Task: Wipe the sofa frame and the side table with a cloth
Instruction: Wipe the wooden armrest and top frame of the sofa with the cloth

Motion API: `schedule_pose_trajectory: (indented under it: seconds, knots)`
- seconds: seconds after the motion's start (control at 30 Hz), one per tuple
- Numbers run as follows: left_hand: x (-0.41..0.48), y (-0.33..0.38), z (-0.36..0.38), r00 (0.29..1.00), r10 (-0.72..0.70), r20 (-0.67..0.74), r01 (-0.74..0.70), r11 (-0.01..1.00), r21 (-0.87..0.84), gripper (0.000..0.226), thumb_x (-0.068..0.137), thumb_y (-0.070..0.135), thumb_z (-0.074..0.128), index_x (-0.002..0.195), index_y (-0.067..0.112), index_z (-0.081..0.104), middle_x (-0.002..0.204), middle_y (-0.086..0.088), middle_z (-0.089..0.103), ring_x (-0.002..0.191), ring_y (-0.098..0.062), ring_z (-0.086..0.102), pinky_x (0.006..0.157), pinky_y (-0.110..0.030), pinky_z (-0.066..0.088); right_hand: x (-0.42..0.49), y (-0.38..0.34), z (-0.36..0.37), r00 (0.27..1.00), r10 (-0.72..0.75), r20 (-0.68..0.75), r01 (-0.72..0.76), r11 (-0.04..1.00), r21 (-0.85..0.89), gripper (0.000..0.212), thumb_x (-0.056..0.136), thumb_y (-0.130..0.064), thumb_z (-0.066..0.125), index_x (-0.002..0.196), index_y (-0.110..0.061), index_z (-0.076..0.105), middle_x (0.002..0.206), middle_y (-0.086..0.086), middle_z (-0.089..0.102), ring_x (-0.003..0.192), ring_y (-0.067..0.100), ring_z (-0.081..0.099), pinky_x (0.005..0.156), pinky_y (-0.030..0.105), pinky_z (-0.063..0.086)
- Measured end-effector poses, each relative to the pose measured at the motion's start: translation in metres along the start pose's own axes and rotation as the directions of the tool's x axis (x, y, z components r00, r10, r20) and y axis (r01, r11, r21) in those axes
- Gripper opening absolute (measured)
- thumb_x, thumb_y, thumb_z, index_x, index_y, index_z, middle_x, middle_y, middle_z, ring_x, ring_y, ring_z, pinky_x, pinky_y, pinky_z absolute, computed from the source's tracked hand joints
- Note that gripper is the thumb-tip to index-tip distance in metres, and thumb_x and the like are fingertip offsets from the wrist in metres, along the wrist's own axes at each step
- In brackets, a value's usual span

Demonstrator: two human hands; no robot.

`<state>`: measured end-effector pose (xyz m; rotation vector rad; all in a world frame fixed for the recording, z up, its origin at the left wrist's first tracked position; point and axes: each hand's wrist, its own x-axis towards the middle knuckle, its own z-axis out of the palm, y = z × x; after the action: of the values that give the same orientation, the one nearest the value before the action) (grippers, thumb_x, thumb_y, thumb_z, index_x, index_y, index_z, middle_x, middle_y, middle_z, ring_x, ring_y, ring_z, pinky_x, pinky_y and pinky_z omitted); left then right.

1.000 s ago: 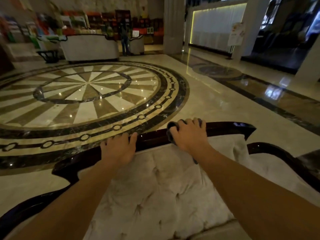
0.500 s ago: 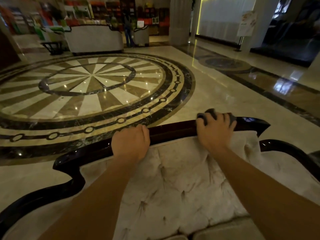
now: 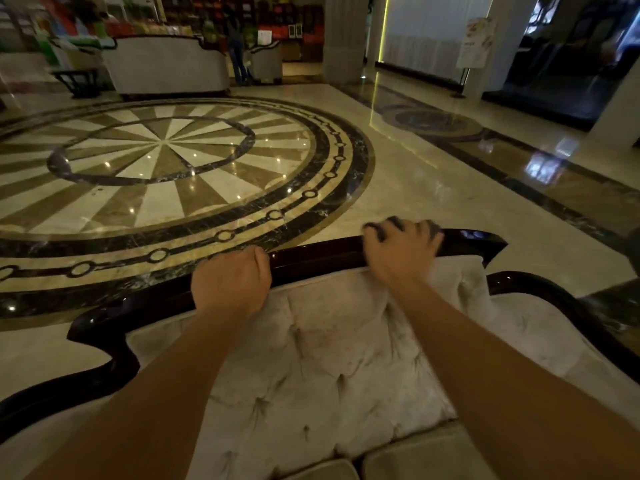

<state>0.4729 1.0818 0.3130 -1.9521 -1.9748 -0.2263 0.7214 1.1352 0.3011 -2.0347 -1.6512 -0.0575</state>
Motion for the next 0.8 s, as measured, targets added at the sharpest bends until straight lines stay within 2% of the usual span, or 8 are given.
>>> schedule_pose_trajectory:
  seconds: [0.17,0.23,0.3,0.4,0.5,0.67,0.73,0.8]
  knots:
    - [0.007,-0.002,-0.004,0.987,-0.062,0.149,0.069,0.997,-0.046,0.028,0.099,0.033,0.027,0.090,0.023,0.052,0.068,0.004,0.048,0.062,-0.018,0.044,0.061,-0.030,0.036,-0.036,-0.049,0.012,0.961,-0.275,0.022,0.271,0.956,0.109,0.047,0.094,-0.060,0.030,0.116,-0.037,0.064,0.133,0.008,0.059,0.138,0.034,0.034,0.121,0.057,0.006]
    - [0.016,0.004,-0.008,0.949,-0.120,0.292,0.129,0.992,-0.011,0.027,0.099,0.035,0.029,0.106,0.024,0.054,0.094,-0.004,0.060,0.082,-0.023,0.052,0.076,-0.038,0.042,-0.025,-0.028,0.008,0.930,-0.366,0.036,0.360,0.926,0.113,0.046,0.096,-0.058,0.029,0.122,-0.035,0.060,0.128,0.007,0.061,0.132,0.032,0.040,0.121,0.054,0.014]
    - [0.023,0.011,-0.008,0.912,-0.158,0.378,0.160,0.987,0.026,0.030,0.099,0.036,0.030,0.116,0.023,0.051,0.116,-0.010,0.060,0.102,-0.031,0.055,0.090,-0.047,0.044,-0.010,0.005,0.003,0.907,-0.421,0.009,0.418,0.902,0.112,0.046,0.097,-0.056,0.029,0.125,-0.033,0.058,0.123,0.005,0.062,0.124,0.029,0.045,0.118,0.051,0.022]
    - [0.033,0.046,-0.009,0.933,-0.112,0.341,0.089,0.993,0.081,0.029,0.097,0.039,0.033,0.117,0.025,0.048,0.113,-0.008,0.061,0.101,-0.030,0.056,0.088,-0.046,0.046,0.022,0.071,-0.002,0.938,-0.347,-0.028,0.346,0.924,0.164,0.043,0.097,-0.052,0.031,0.121,-0.030,0.060,0.117,0.003,0.062,0.116,0.027,0.048,0.115,0.048,0.027]
    - [0.051,0.136,-0.013,0.971,0.003,0.239,-0.003,1.000,-0.001,0.027,0.097,0.044,0.033,0.111,0.031,0.051,0.098,-0.002,0.063,0.089,-0.023,0.059,0.077,-0.040,0.047,0.054,0.145,-0.002,0.968,-0.252,0.000,0.247,0.951,0.188,0.045,0.097,-0.051,0.030,0.122,-0.028,0.060,0.119,0.005,0.062,0.117,0.029,0.048,0.114,0.048,0.030]
    - [0.085,0.286,-0.008,0.956,0.218,0.197,-0.223,0.975,-0.001,0.033,0.098,0.042,0.028,0.115,0.025,0.050,0.106,-0.003,0.061,0.095,-0.025,0.059,0.083,-0.044,0.049,0.090,0.216,0.006,0.985,-0.170,0.027,0.154,0.938,0.309,0.051,0.095,-0.052,0.027,0.120,-0.024,0.062,0.118,0.004,0.063,0.115,0.026,0.049,0.111,0.043,0.033]
    - [0.094,0.325,-0.003,0.955,0.220,0.201,-0.214,0.976,-0.050,0.037,0.099,0.045,0.024,0.114,0.023,0.050,0.108,-0.003,0.062,0.098,-0.026,0.058,0.086,-0.045,0.046,0.100,0.239,0.010,0.989,-0.101,0.112,0.039,0.888,0.459,0.048,0.097,-0.048,0.030,0.126,-0.022,0.060,0.121,0.006,0.060,0.115,0.026,0.050,0.107,0.043,0.038]
    - [0.098,0.355,0.003,0.959,0.228,0.167,-0.215,0.972,-0.091,0.040,0.099,0.047,0.021,0.112,0.024,0.050,0.108,-0.002,0.063,0.100,-0.025,0.059,0.089,-0.045,0.045,0.107,0.252,0.014,0.970,0.028,0.240,-0.189,0.708,0.681,0.039,0.102,-0.039,0.037,0.127,-0.019,0.060,0.122,0.009,0.061,0.111,0.025,0.055,0.101,0.044,0.045]
